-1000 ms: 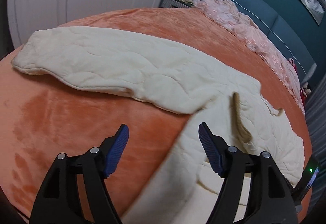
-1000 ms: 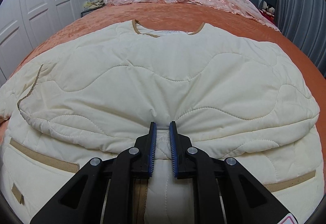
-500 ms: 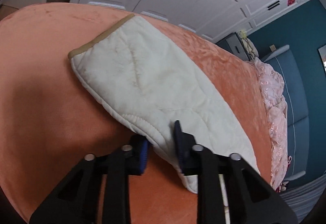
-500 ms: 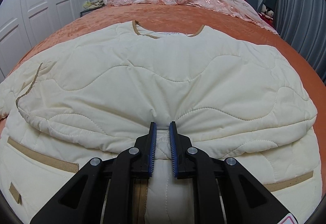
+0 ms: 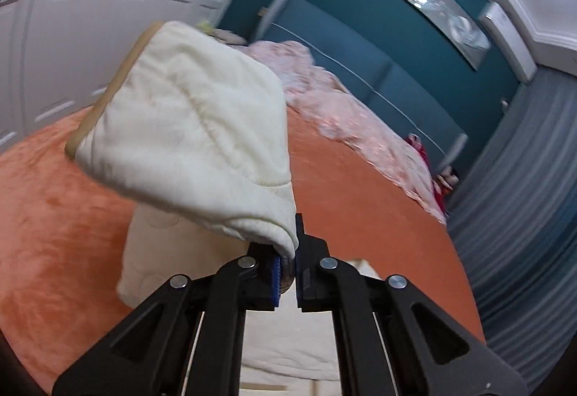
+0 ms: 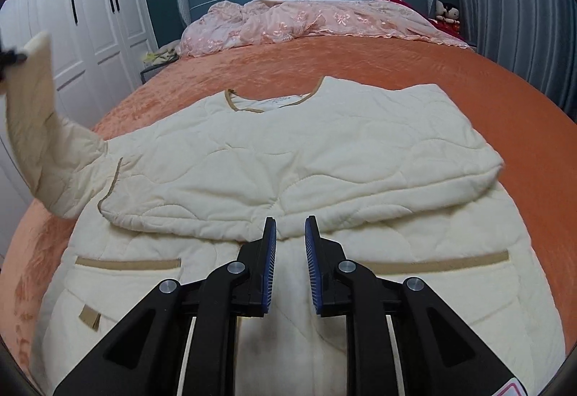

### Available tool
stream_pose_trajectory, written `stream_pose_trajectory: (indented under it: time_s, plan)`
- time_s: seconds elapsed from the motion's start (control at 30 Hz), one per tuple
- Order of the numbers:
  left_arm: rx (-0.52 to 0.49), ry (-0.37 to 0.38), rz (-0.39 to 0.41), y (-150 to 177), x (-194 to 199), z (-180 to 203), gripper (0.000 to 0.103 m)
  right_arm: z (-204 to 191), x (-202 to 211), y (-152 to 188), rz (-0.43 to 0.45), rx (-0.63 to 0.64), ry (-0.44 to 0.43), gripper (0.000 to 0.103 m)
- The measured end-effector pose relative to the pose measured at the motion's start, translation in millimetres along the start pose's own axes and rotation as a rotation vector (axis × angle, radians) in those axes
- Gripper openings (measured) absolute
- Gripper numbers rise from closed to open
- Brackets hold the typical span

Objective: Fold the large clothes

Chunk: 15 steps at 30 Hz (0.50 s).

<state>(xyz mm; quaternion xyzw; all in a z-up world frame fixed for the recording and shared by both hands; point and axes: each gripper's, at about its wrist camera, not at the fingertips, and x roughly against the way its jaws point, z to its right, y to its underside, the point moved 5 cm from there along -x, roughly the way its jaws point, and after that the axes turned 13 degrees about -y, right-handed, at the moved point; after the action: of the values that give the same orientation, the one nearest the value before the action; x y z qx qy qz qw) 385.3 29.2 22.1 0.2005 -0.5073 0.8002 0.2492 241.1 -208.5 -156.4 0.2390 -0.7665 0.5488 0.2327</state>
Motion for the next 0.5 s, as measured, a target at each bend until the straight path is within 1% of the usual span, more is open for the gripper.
stream_pose_trajectory:
  time_s: [0.07,0.13,0.17,0.2,0.23,0.27,0.3,0.33,0.4,0.47,0.5]
  plan:
    - [-0.058,0.089,-0.075,24.0,-9.3,60.2,0.005,10.4,14.4,7.6,0.002,-0.005,0.018,0.017]
    - [-0.112,0.15,-0.163,58.8,-25.2,105.7,0.009,19.8,24.5,14.9,-0.004,-0.003,0.034,0.018]
    - [-0.135,0.168,-0.201,76.0,-32.6,120.5,0.013,25.1,27.9,17.9,-0.012,-0.004,0.038,0.021]
    - [-0.149,0.167,-0.246,94.9,-40.2,130.1,0.025,31.0,30.7,19.9,-0.018,-0.011,0.038,0.027]
    - [-0.145,0.166,-0.285,108.9,-45.5,133.5,0.033,36.2,32.9,20.8,-0.018,-0.02,0.037,0.029]
    - [-0.135,0.161,-0.317,122.0,-47.7,131.8,0.051,41.3,34.7,21.1,-0.017,-0.03,0.037,0.033]
    - [-0.123,0.158,-0.324,130.5,-46.6,125.5,0.061,46.0,36.4,19.2,-0.013,-0.042,0.036,0.036]
    - [-0.114,0.156,-0.307,136.3,-41.7,115.6,0.062,50.0,37.8,16.0,-0.005,-0.054,0.032,0.037]
    - [-0.103,0.123,-0.264,139.9,-32.8,91.3,0.063,54.2,38.7,9.9,0.009,-0.075,0.016,0.041]
    - [-0.044,0.063,-0.246,142.9,-32.6,60.0,0.062,54.2,32.9,-1.1,0.012,-0.083,0.003,0.042]
    - [0.0,0.041,-0.245,135.1,-36.9,39.8,0.062,54.5,29.8,-6.5,0.015,-0.085,0.0,0.042]
